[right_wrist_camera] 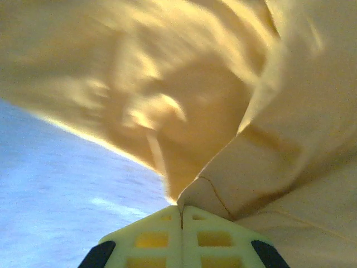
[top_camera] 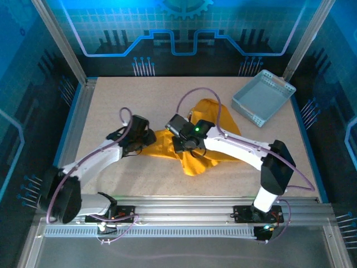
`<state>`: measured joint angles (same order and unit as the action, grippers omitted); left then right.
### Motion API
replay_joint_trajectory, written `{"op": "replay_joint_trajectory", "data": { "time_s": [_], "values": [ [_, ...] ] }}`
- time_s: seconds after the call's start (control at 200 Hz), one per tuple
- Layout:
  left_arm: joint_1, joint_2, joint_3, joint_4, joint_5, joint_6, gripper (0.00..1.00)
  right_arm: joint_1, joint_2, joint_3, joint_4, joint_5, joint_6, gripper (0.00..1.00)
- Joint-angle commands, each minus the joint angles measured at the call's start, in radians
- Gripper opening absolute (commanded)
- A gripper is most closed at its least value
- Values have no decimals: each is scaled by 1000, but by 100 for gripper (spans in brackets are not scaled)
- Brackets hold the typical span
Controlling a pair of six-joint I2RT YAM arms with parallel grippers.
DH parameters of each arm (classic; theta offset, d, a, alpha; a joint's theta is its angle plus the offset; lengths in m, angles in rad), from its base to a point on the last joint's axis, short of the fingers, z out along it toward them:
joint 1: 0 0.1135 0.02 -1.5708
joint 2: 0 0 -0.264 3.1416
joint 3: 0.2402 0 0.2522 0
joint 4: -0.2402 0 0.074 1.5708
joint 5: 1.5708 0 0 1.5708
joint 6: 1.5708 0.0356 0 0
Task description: Fold the inside-out t-shirt
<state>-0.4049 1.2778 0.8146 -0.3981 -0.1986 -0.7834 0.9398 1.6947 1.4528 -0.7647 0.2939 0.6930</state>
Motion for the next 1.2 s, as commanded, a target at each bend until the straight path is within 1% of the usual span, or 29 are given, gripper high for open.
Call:
{"op": "replay_joint_trajectory", "data": {
  "time_s": [0.0, 0.065, 0.115, 0.215, 0.275, 0.31, 0.37, 0.44, 0.505, 0.555, 0.62, 0.725, 0.815, 0.91, 0.98, 1.086, 1.196],
  "values": [
    [38, -111, -15, -45, -29, 53, 55, 35, -92, 92, 42, -50, -71, 0],
    [38, -142, -1, -64, -30, 79, 55, 28, -152, 62, 17, -5, -51, 0],
    [38, -153, 8, -63, -12, 90, 55, 10, -219, -8, 12, 25, -33, 0],
    [33, -146, 13, -29, 56, 103, 54, -48, -391, -244, 51, 44, 20, 0],
    [16, -115, 26, -16, 96, 117, 54, -101, -492, -396, 57, 20, 81, 0],
    [-12, -90, 39, -14, 108, 130, 54, -136, -542, -484, 64, -10, 110, 0],
    [-76, -53, 64, -19, 97, 154, 54, -174, -603, -621, 82, -49, 153, 0],
    [-145, -15, 78, -16, 86, 166, 55, -177, -621, -744, 136, -93, 196, 0],
    [-175, 12, 80, -6, 96, 153, 56, -149, -588, -809, 190, -123, 237, 0],
    [-185, 33, 82, 6, 112, 147, 59, -101, -544, -822, 213, -106, 258, 0],
    [-197, 79, 106, -2, 129, 142, 61, -38, -465, -797, 207, -75, 269, 6],
    [-223, 153, 165, -53, 131, 128, 65, 0, -360, -743, 197, -73, 269, 12],
    [-253, 200, 191, -60, 147, 108, 68, 7, -349, -709, 185, -59, 250, 28],
    [-284, 246, 214, -55, 191, 77, 72, 1, -401, -672, 146, -11, 219, 44],
    [-314, 274, 221, -34, 216, 60, 72, -20, -439, -652, 136, -6, 184, 53],
    [-349, 313, 225, -35, 223, 55, 64, -93, -450, -616, 126, -33, 128, 62],
    [-356, 292, 161, -18, 212, 45, 45, -161, -404, -580, 181, -108, 50, 67]
  ]
}}
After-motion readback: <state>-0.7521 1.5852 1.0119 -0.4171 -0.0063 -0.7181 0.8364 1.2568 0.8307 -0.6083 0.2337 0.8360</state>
